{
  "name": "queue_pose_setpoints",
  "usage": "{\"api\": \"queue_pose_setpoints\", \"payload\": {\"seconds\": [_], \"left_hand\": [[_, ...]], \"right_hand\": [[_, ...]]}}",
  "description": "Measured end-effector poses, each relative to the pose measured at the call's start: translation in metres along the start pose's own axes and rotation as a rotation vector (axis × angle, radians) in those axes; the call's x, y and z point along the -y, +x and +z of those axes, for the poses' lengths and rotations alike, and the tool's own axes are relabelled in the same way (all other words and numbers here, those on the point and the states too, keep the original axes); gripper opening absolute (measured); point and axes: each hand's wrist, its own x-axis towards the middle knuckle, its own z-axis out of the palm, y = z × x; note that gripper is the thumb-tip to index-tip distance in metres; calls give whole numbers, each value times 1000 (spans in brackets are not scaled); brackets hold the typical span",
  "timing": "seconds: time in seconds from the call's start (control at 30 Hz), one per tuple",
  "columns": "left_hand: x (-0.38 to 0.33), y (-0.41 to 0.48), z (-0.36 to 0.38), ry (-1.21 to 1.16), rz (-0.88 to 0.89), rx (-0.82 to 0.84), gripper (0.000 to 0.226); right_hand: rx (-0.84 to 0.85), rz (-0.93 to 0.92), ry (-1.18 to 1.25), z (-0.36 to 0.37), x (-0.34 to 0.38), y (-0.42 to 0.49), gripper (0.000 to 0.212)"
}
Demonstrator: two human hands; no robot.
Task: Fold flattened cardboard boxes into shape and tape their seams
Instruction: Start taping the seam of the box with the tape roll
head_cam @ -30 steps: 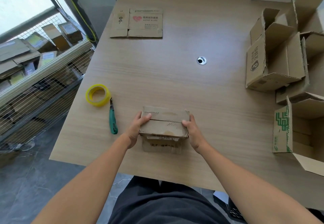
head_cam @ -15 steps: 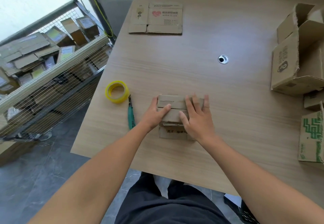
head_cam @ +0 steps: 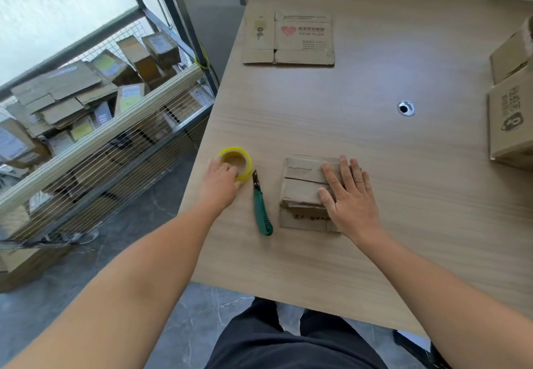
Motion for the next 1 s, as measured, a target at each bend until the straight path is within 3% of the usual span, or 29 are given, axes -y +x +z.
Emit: {"api": "queue_pose_setpoints", "payload": {"seconds": [0.1, 0.2, 0.3, 0.37, 0.5, 0.57, 0.7, 0.87, 1.0], "left_hand": [[-27, 5, -22, -274, 113, -172, 23], [-72, 3, -38, -371, 313, -288, 23], [-108, -3, -39, -286, 490, -341, 30], [-120, -2, -39, -221, 515, -432, 30], [-125, 3, -34, -122, 568, -561, 28], [-128, 2, -33, -94, 586, -583, 26], [-138, 2, -36, -79, 570, -537, 27], [-140, 3, -36, -82, 541, -493, 28], [-140, 5, -34, -63, 567, -515, 29]], "right_hand": [[-7, -9, 5, -5, -1, 0, 68], [-22, -16, 42, -10, 1, -1, 69], [-28, -22, 129, -13, -1, -2, 64], [-27, -16, 247, -14, -5, 0, 63], [-76, 119, 776, -28, -6, 12, 68], [-66, 136, 880, -35, -7, 21, 71], [-40, 73, 777, -43, -13, 32, 50], [-122, 97, 796, -37, -9, 29, 11], [-131, 152, 761, -38, -4, 33, 5]]}}
